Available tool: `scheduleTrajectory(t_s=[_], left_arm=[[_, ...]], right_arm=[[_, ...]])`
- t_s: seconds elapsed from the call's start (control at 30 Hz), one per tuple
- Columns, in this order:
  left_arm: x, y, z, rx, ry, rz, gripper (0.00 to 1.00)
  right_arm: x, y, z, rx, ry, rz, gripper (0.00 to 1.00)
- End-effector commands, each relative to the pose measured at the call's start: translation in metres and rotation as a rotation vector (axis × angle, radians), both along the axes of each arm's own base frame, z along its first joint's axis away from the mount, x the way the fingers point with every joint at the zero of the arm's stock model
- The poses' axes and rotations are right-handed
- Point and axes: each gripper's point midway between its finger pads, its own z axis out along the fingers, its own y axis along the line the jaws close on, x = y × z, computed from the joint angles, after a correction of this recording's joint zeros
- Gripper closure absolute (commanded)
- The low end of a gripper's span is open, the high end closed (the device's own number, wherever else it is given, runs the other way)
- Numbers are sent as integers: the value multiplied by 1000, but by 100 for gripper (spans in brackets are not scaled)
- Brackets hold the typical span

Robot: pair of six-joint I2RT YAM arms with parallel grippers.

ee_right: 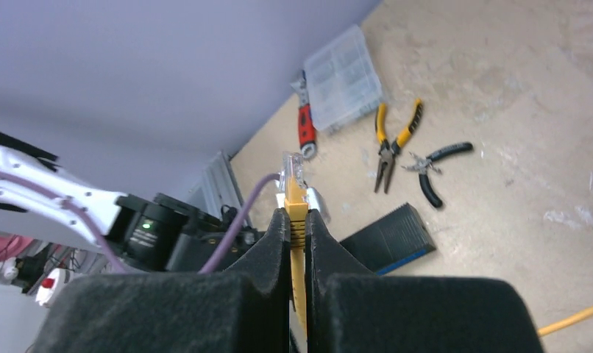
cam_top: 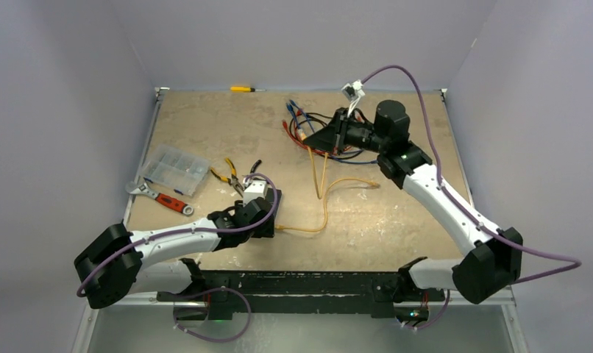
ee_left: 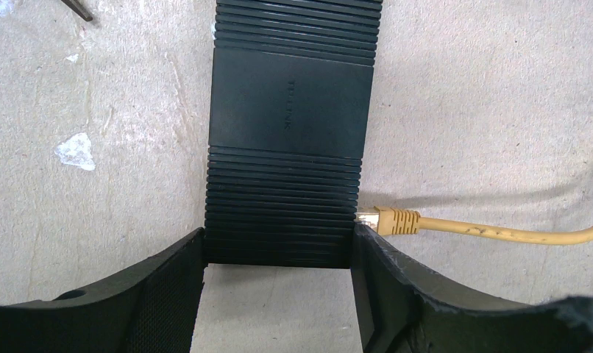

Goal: Pull the plug from the switch port
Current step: Place the connector at the center of the board.

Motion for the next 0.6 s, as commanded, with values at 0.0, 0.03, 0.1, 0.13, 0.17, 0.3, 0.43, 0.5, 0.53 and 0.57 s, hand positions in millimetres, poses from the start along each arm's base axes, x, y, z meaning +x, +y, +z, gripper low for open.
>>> scheduleTrajectory(t_s=[0.0,0.03,0.1,0.13,0.17,0.3,0.43,0.5,0.53,0.57], left_arm=[[-13,4,-15,25,60,-25,100],[-13,5,-16,30,61,-25,100],[-13,5,-17,33,63,-23,100],[-13,6,-17,35,64,-23,100],[-13,5,-17,34,64,-23,100],[-12,5,-16,33,60,-24,100],[-12,5,-15,37,56,-25,100],[-11,5,-15,38,55,-25,100],[-11,5,-15,41,56,-25,100],[-12,6,-15,42,57,-24,100]], right_arm=[[-16,-17,74,114,-139,35,100],[-17,-20,82,123,-156,29,100],[-20,-27,98,139,-194,14,100],[-20,-30,105,143,-208,4,100],[-19,-32,109,142,-219,-10,100],[-3,-39,110,94,-241,-89,100],[28,-46,87,5,-199,-180,100],[47,-49,74,-43,-176,-229,100],[56,-51,70,-64,-172,-250,100],[63,-54,67,-83,-174,-269,100]])
